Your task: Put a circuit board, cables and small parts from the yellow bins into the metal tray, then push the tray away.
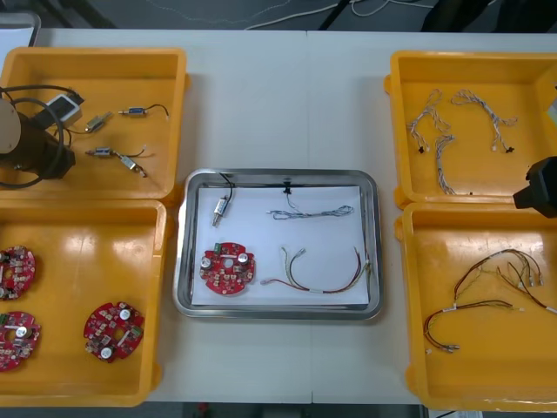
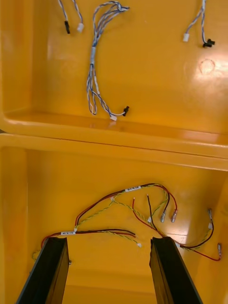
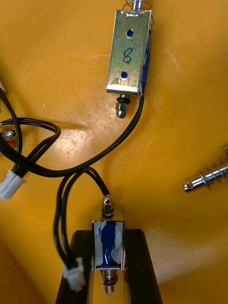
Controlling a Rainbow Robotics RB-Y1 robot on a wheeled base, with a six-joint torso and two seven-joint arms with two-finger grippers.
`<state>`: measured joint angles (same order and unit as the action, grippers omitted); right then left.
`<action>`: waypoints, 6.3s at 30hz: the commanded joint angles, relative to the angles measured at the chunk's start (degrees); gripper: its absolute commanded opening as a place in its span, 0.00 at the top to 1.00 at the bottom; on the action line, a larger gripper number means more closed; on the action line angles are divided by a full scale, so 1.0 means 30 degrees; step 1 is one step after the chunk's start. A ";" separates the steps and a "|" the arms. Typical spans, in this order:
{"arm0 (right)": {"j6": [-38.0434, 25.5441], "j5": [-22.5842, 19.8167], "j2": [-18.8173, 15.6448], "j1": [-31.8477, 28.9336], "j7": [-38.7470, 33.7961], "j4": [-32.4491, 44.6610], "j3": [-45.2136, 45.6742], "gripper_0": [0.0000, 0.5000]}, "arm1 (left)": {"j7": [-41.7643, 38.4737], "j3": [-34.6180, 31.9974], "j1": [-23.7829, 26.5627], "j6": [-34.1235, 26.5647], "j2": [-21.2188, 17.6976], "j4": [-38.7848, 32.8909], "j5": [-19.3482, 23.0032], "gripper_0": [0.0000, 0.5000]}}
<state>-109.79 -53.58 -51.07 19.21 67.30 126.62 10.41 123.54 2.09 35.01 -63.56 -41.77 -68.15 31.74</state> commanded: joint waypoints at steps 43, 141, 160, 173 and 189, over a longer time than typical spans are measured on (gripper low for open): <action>0.2936 -0.0654 -0.0408 -0.3296 0.2292 -0.2979 0.1715 0.00 | -0.5642 -0.1049 0.0224 -1.0074 -0.0610 -0.8309 0.1754 1.00; 0.2086 -0.0566 -0.0349 -0.3296 0.2087 -0.2920 0.1656 0.00 | -2.5212 1.2662 0.1659 -1.0015 0.5719 -1.3671 -0.4457 1.00; 0.2086 -0.0566 -0.0349 -0.3296 0.2087 -0.2920 0.1656 0.00 | -2.5183 1.2691 0.2040 -0.9137 0.6861 -1.1268 -0.5951 1.00; 0.2086 -0.0566 -0.0349 -0.3296 0.2087 -0.2920 0.1656 0.00 | -2.5212 1.2632 0.2128 -0.8902 0.7183 -1.0712 -0.6215 1.00; 0.2086 -0.0566 -0.0349 -0.3296 0.2087 -0.2920 0.1656 0.00 | -2.5593 1.2632 0.2099 -0.8902 0.7213 -1.0741 -0.6186 0.41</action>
<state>-103.19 -54.98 -51.74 9.89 73.64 117.39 14.17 52.38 39.33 39.06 -90.94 -21.77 -99.91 13.75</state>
